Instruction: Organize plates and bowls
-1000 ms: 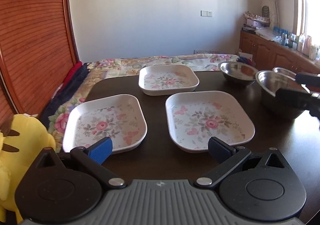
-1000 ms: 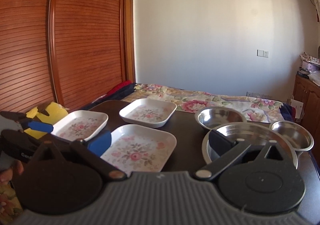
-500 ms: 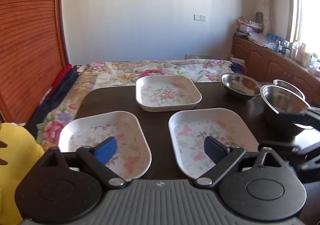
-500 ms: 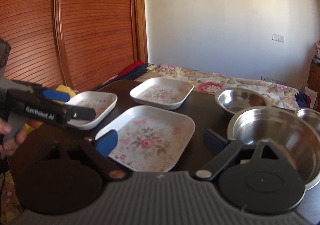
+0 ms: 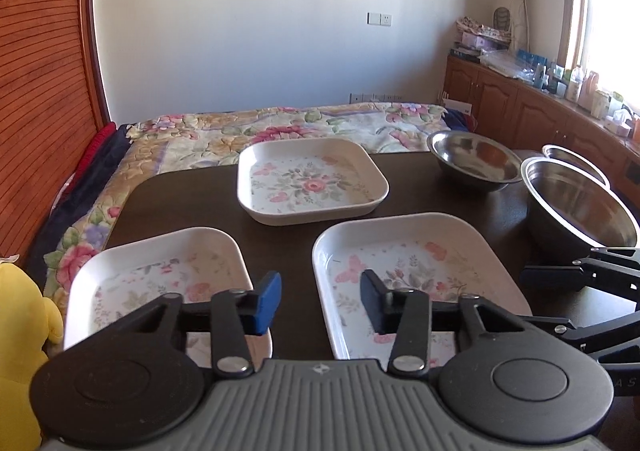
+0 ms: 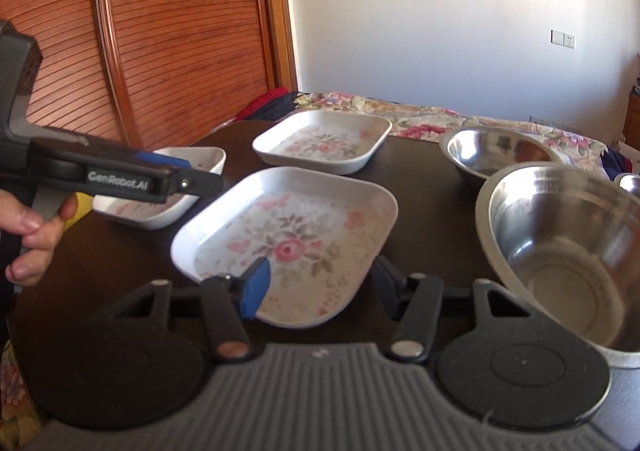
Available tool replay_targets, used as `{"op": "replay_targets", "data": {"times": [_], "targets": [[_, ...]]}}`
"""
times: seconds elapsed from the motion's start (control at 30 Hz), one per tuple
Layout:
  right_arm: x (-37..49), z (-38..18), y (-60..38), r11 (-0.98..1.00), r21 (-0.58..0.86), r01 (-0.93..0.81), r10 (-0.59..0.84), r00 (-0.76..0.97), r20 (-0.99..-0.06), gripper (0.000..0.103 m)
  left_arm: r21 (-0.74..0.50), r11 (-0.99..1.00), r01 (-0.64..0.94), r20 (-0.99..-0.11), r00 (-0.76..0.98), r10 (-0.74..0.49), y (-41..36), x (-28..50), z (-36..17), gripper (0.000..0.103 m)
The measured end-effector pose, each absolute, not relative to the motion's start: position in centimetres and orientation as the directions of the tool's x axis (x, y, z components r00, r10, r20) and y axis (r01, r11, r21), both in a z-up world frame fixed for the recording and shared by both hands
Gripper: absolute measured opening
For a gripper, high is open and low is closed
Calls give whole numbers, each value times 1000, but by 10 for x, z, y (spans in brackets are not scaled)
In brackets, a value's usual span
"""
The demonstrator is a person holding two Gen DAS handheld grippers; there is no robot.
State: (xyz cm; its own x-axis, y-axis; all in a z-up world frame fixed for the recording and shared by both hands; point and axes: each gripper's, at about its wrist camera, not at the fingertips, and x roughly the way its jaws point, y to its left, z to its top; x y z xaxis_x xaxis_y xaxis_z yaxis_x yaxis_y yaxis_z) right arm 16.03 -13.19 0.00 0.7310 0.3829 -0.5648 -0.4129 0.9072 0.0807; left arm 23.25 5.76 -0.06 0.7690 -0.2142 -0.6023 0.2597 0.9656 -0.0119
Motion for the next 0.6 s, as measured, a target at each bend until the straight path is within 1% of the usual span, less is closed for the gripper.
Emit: {"op": "replay_targets", "data": {"times": [0.03, 0.1, 0.17, 0.3, 0.4, 0.53, 0.6], "targets": [[161, -1, -132, 907, 80, -413, 382, 730, -567, 54, -9, 965, 262, -606, 766, -214, 57, 234, -2, 41], [163, -2, -132, 909, 79, -409, 377, 729, -572, 54, -5, 965, 262, -612, 762, -210, 56, 235, -3, 38], [164, -4, -133, 911, 78, -406, 374, 729, -573, 54, -2, 965, 262, -618, 759, -207, 55, 236, -5, 33], [167, -7, -134, 915, 81, -396, 365, 725, -584, 52, 15, 964, 266, -632, 750, -198, 52, 237, -9, 28], [170, -9, -136, 918, 96, -384, 363, 718, -594, 49, 18, 962, 271, -642, 741, -196, 51, 238, -12, 25], [176, -11, -139, 918, 133, -373, 373, 701, -608, 46, 21, 959, 282, -658, 726, -199, 49, 239, -16, 17], [178, -13, -139, 919, 143, -368, 374, 697, -611, 45, 26, 958, 287, -662, 723, -198, 48, 238, -18, 16]]}}
